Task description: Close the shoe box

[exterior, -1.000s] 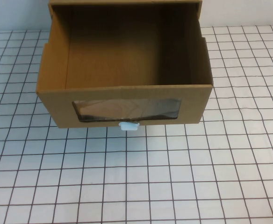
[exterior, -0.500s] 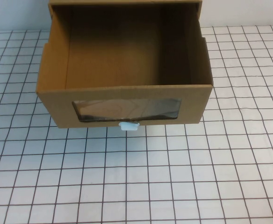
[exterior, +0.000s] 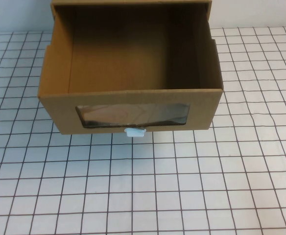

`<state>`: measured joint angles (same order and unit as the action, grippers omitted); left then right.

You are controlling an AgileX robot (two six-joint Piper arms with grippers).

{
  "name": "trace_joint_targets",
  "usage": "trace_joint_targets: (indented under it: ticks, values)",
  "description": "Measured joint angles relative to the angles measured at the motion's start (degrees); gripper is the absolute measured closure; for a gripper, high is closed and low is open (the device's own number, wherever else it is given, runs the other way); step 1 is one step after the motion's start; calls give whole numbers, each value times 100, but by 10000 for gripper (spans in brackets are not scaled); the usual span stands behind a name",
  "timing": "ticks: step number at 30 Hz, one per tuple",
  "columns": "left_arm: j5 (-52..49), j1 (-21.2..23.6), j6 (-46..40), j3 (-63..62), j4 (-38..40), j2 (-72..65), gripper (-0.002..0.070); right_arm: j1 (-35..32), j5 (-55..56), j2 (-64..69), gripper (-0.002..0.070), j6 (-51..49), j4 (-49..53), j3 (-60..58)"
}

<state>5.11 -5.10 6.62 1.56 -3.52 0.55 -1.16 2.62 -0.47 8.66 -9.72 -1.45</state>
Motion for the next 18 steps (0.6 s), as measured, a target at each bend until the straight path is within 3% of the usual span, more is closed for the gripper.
trace_joint_targets:
  ticks: [5,11,18]
  values:
    - [1289,0,248,0,0,0,677,0,1094,0,690,0,-14,0]
    - [1655,0,262,0,0,0,677,0,1713,0,689,-71,-85,0]
    - [3105,0,605,0,0,0,677,0,3742,-5,689,-794,112,0]
